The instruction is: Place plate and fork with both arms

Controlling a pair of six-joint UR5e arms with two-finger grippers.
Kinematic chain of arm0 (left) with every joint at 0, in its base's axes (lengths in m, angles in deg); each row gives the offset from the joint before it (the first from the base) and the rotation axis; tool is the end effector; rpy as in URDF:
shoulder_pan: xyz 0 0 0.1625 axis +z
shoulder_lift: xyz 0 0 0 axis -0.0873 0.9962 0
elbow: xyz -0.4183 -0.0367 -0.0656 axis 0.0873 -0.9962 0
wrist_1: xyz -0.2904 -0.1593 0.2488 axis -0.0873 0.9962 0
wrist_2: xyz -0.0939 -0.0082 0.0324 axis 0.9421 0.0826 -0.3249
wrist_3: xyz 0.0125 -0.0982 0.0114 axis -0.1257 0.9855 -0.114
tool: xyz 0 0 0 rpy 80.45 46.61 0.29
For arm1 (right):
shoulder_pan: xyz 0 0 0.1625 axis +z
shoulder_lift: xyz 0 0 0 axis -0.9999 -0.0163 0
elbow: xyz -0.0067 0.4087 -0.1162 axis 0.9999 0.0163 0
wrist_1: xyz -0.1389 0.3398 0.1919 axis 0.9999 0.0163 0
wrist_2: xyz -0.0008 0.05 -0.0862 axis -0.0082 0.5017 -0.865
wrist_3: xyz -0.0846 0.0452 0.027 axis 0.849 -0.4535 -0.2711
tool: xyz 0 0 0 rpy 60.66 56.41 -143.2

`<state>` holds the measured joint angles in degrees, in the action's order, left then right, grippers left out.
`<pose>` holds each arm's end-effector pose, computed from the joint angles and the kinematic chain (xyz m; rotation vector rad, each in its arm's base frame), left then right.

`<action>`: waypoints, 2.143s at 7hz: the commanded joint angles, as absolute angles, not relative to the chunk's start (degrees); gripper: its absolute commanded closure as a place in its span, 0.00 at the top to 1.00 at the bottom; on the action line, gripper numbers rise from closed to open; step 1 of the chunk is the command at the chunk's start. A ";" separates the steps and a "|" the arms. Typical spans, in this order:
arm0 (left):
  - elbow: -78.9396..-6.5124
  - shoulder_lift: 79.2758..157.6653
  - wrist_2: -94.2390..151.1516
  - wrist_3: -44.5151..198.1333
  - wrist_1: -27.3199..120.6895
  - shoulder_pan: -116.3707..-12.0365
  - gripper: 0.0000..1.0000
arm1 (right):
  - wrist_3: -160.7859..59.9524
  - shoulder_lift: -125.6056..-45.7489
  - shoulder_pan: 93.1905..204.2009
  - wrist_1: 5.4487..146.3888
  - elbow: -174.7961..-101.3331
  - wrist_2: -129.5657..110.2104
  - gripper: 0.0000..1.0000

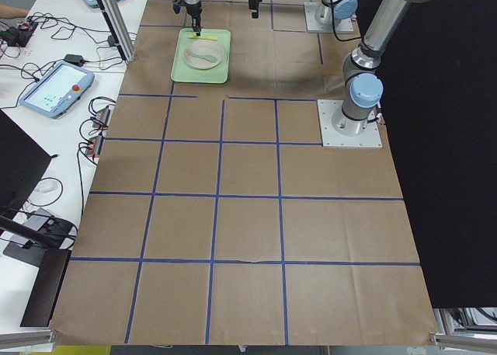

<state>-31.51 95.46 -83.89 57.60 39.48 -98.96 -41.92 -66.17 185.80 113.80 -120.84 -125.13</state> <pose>-0.1623 -0.4355 0.5707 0.2308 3.1158 0.1475 0.2132 -0.7040 0.2205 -0.0340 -3.0976 -0.0118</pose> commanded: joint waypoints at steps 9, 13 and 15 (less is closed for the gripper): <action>-32.53 97.29 -83.78 57.68 36.06 -98.88 1.00 | -34.62 -101.45 179.60 91.21 -132.43 -125.42 1.00; -32.53 97.12 -83.96 57.68 36.05 -98.88 1.00 | -35.15 -104.28 179.94 90.58 -135.16 -124.99 1.00; -32.53 97.12 -83.96 57.68 36.05 -98.88 1.00 | -35.15 -104.38 180.03 90.49 -135.07 -124.98 1.00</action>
